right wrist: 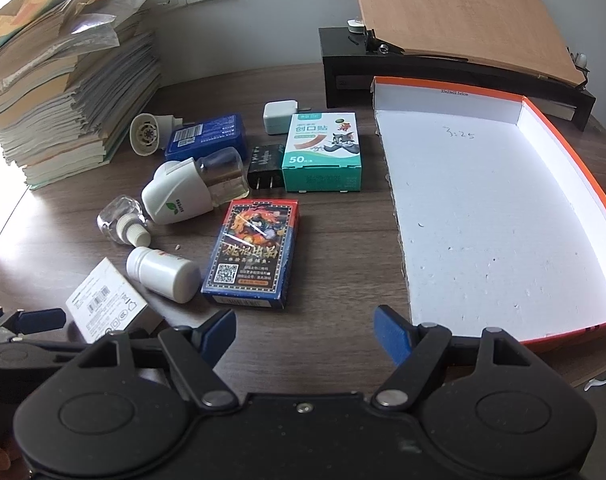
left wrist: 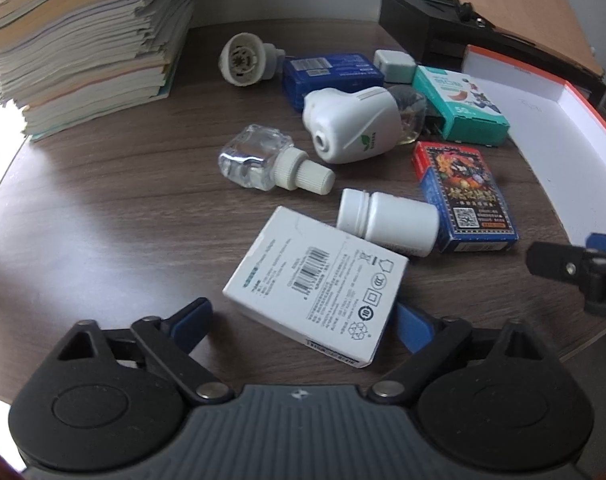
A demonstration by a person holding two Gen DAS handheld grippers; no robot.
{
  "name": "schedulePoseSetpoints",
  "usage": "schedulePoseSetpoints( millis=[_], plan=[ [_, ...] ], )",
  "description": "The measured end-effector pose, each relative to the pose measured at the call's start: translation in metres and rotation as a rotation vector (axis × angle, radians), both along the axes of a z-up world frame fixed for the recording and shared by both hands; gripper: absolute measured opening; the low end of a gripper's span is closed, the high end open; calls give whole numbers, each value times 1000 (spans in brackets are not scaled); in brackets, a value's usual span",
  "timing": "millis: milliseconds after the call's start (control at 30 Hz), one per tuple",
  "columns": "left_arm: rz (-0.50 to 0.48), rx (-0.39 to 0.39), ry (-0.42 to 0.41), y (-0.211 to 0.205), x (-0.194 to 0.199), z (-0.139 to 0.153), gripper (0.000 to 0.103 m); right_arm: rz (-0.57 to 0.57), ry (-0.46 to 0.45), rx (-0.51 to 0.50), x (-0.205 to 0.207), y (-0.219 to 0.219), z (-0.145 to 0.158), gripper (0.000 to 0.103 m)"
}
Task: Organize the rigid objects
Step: 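Close left tool on the white box while right tool grasps the card box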
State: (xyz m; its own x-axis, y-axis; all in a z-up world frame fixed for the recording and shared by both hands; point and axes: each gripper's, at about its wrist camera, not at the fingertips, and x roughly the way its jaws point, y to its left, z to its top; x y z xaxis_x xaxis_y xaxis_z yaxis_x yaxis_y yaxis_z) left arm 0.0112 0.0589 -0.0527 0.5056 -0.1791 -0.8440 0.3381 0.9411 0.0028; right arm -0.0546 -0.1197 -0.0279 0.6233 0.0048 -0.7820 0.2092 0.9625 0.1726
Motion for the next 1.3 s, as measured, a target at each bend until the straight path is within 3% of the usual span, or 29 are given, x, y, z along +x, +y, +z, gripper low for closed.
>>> schedulePoseSetpoints(
  millis=[200, 333, 600, 767, 800, 867, 1033, 1300],
  plan=[
    [-32, -38, -38, 0, 0, 2, 81, -14, -22, 4, 20, 1, -1, 90],
    [-18, -70, -49, 2, 2, 7, 80, -13, -24, -16, 42, 5, -3, 90],
    [34, -103, -56, 13, 5, 11, 79, 20, 30, 59, 82, 6, -19, 90],
    [58, -109, -67, 18, 6, 15, 79, 46, 55, -49, 94, 23, -27, 91],
    [61, -109, -65, 18, 7, 14, 79, 32, 51, -47, 95, 23, -27, 91],
    [62, -107, -63, 17, 7, 14, 79, 35, 41, -60, 94, 24, -25, 72],
    [68, -116, -78, 14, 4, 18, 79, 26, 50, -88, 88, 9, -22, 71],
    [99, -120, -88, 12, -3, 24, 79, 39, -42, -110, 57, -13, 6, 71]
  ],
)
